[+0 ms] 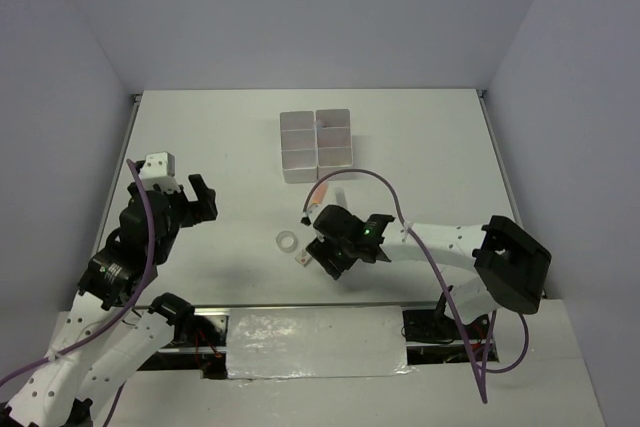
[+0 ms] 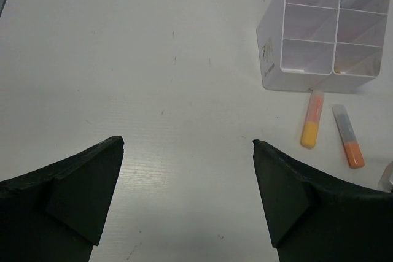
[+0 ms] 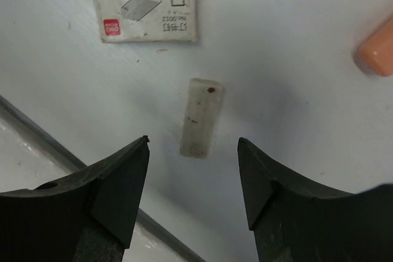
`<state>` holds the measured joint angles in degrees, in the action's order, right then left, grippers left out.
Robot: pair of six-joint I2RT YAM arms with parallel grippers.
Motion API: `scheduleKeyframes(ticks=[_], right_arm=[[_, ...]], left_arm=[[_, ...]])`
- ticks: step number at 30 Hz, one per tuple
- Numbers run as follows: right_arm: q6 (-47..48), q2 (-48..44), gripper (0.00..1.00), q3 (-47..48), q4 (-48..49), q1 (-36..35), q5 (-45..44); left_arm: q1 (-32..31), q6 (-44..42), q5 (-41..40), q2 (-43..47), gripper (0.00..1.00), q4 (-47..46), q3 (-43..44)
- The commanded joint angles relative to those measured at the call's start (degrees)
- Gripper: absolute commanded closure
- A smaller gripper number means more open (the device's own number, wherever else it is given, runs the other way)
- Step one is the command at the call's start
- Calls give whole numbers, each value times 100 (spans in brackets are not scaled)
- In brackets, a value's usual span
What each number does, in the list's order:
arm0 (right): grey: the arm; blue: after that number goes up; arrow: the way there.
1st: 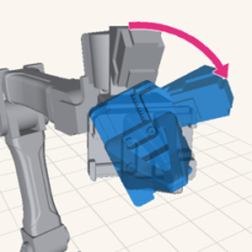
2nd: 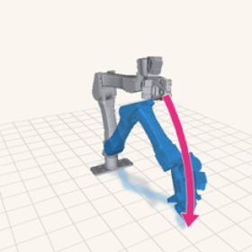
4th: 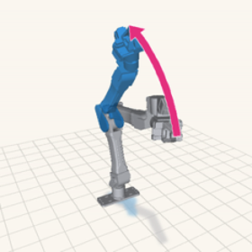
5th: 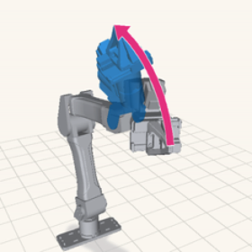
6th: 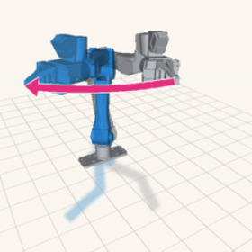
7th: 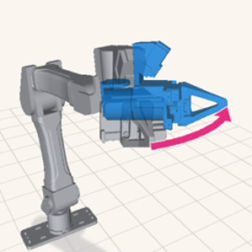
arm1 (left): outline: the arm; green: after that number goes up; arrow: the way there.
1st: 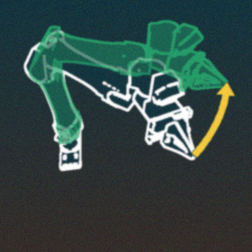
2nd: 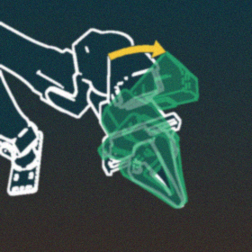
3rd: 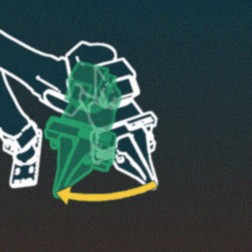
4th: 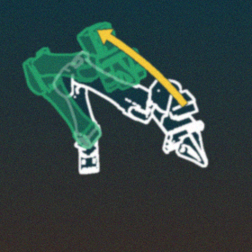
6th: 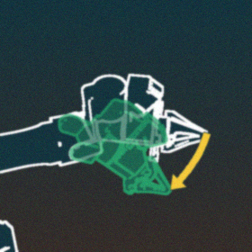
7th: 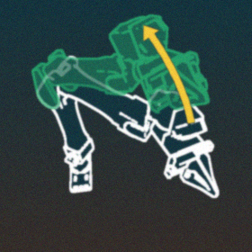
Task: Sort the stationery into containers
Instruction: Pick up the stationery from the center of the board.
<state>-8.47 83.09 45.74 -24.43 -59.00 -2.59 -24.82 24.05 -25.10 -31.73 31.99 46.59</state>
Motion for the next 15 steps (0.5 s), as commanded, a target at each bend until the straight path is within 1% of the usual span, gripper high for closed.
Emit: scheduleKeyframes(ticks=[1,7,10,11,13,14,15], right_arm=[[-445,-82,33,-47,272,-32,-444],[-515,119,35,67,105,-50,-357],[-612,488,40,251,-27,-199,-391],[-647,585,44,330,-71,-252,-461],[-700,848,47,392,-106,-270,-523],[-717,919,51,401,-106,-278,-532],[-726,1015,59,410,-106,-278,-506]], left_arm=[[30,-32,-47,-9,1,-105,105],[30,-41,14,-62,1,-114,105],[21,-50,23,-44,1,-123,105],[21,-50,6,-44,1,-123,105],[21,-50,14,-27,1,-123,96],[30,-50,23,-27,1,-131,96],[21,-50,23,-35,1,-131,87]])
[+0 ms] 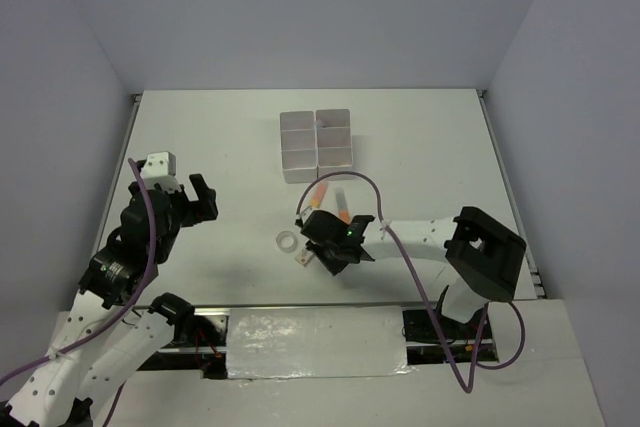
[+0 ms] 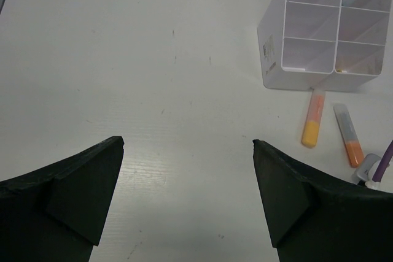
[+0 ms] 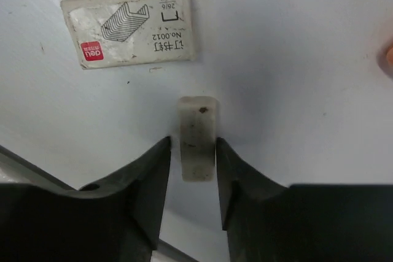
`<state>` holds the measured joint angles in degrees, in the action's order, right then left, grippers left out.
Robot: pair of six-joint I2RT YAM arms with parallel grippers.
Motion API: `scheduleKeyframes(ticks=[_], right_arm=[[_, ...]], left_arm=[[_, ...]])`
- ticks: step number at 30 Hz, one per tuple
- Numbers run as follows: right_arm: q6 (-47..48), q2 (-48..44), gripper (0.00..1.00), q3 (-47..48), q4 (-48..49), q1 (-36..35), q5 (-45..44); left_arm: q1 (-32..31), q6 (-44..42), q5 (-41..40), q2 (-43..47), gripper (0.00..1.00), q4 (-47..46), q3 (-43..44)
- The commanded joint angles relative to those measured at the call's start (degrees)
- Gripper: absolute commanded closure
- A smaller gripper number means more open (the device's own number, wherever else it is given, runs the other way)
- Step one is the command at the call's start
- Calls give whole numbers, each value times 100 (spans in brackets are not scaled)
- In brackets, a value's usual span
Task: Sort the stationery into containers
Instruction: Pick up the stationery from the center of the board.
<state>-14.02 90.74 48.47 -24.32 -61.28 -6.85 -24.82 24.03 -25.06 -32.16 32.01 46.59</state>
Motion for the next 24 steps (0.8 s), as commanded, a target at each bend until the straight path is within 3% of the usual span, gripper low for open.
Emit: scheduleKeyframes(ticks=[1,3,8,10,13,14,17,22,24], right_arm=[[-171,269,77,163,-109,-51,-10],[-197,173,100,207,-126,-69,-44],[30,-477,100,786,-565,-69,-833],[618,-801,100,1145,-566,19,-1098],[2049,-874,100,1515,-180,421,-600],[2757,-839,100,1595,-13,545,-154],[3649,-541,100,1762,400,1204,35],[4600,408,100,2570,963,1820,-887],[5074,672,100,2833,1078,2101,-575]], left_arm=[[30,-56,36,8,1,-134,87],[21,-56,45,0,1,-134,96],[21,-65,71,-9,1,-151,87],[21,-74,71,-18,1,-160,87],[21,-65,36,-18,1,-160,87],[30,-65,27,-18,1,-160,96],[21,-57,36,-27,1,-177,78],[21,-92,256,-141,1,-221,61],[21,-92,291,-185,1,-221,70]])
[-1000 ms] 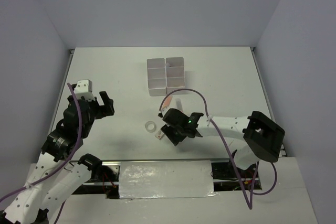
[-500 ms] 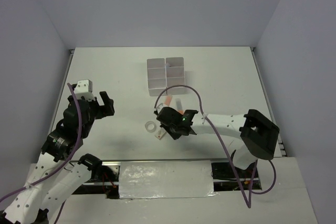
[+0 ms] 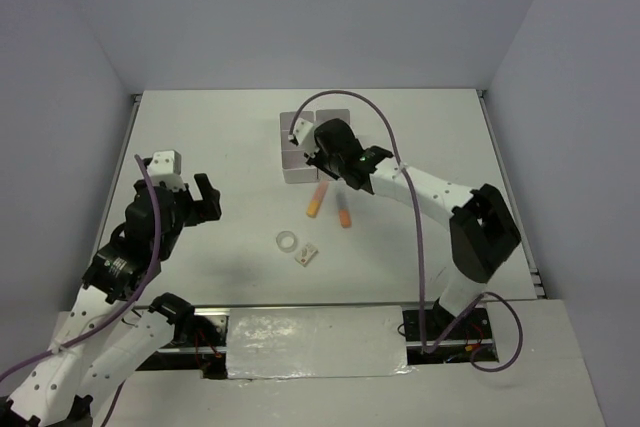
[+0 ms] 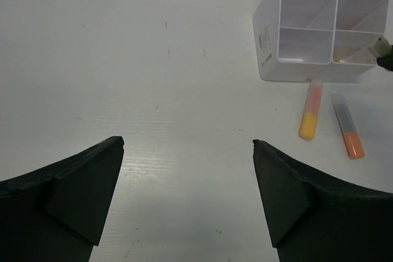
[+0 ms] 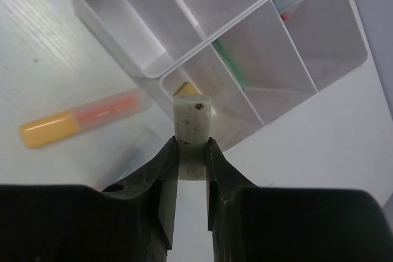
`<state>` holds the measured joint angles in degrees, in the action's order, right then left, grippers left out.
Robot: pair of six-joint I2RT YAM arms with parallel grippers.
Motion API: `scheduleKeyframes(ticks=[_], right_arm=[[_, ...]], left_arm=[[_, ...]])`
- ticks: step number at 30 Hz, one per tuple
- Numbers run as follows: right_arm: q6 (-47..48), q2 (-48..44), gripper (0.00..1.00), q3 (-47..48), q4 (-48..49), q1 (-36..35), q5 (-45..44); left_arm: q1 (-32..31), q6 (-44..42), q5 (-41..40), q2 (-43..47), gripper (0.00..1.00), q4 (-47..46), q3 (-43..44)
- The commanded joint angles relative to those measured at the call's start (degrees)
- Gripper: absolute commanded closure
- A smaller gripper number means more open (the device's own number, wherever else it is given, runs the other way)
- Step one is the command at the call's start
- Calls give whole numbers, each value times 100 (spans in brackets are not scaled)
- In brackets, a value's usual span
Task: Sort the stationery into containers
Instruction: Pick up the stationery from the center of the board, then place the stationery in the storage box.
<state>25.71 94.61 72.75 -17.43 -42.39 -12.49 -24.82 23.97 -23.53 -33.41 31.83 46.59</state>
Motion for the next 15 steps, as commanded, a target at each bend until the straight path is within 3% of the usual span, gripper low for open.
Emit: scheduleKeyframes(ticks=[1,4,10,15], right_arm=[[1276,347,100,511,303,431,149],[1532,584,100,942,-214,653,860],[1779,866,95,1040,-235,697,871],[1744,1007,74,1092,-322,697,898]], left_arm=[[30,-94,147,-61,1,-213,70],[21,-111,173,27,1,-230,52],[30,-120,191,19,1,-248,52],[21,-120,165,1,1,-230,52]])
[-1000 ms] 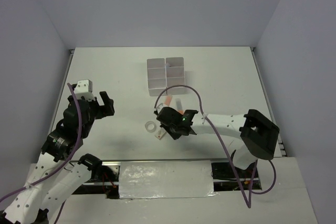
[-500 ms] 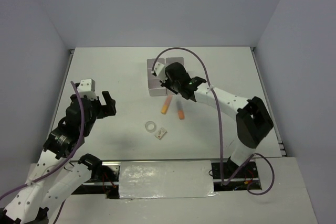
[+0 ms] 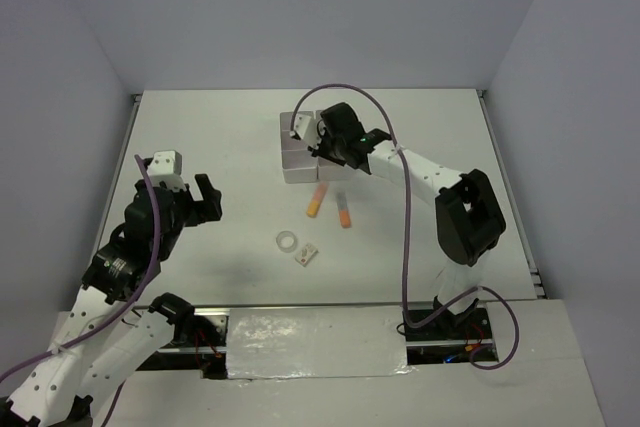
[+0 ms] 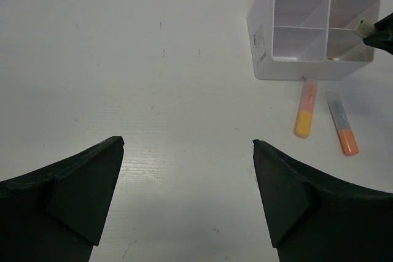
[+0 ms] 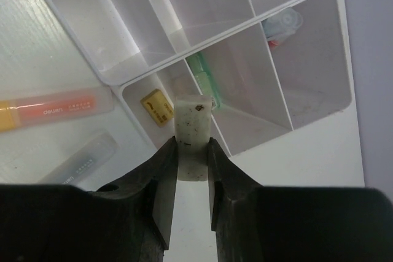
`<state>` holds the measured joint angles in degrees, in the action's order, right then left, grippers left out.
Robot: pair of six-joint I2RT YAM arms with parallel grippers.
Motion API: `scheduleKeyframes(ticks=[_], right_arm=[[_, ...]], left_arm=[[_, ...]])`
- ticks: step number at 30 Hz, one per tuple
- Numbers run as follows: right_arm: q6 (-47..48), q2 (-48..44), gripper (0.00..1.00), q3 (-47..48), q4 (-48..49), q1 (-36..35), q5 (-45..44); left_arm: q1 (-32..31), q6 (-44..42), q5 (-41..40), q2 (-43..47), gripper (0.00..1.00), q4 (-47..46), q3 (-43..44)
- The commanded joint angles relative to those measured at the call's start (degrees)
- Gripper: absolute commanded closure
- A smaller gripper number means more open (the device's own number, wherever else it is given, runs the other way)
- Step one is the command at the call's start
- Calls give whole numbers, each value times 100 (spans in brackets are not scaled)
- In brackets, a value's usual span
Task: Sort the stationery into containers
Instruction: Place the stationery in the storage box, then pick up the pen from the center of the board.
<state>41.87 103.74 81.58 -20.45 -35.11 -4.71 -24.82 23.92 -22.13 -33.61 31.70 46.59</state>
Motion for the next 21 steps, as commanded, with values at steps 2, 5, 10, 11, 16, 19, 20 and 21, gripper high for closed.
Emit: scheduleKeyframes(ticks=[2,5,10,11,16,19,20,21], right_arm=[[94,128,66,183,5,-31,50],[41,111,44,-27,269,-31,-178],[-64,-38,0,-151,506,-31,-171],[-91,-117,0,-143,515,-31,-162],[-1371,-889,0,-360,848,-39,-635],[-2899,-1794,0,-922,1271,-39,-1268],[-3582,-2197,0,-1029,1219,-39,-1348],[-3833,-2375,0,-1256,1010,-39,-1314]], left_arm=[[30,-116,33,38,1,-217,52],[30,-116,25,47,1,-217,61],[21,-125,51,38,1,-226,52],[30,-125,60,38,1,-226,52],[30,-160,147,-14,1,-252,43],[30,-134,174,-128,1,-226,87],[30,-133,183,-216,1,-235,96],[30,-107,209,-269,1,-226,157]])
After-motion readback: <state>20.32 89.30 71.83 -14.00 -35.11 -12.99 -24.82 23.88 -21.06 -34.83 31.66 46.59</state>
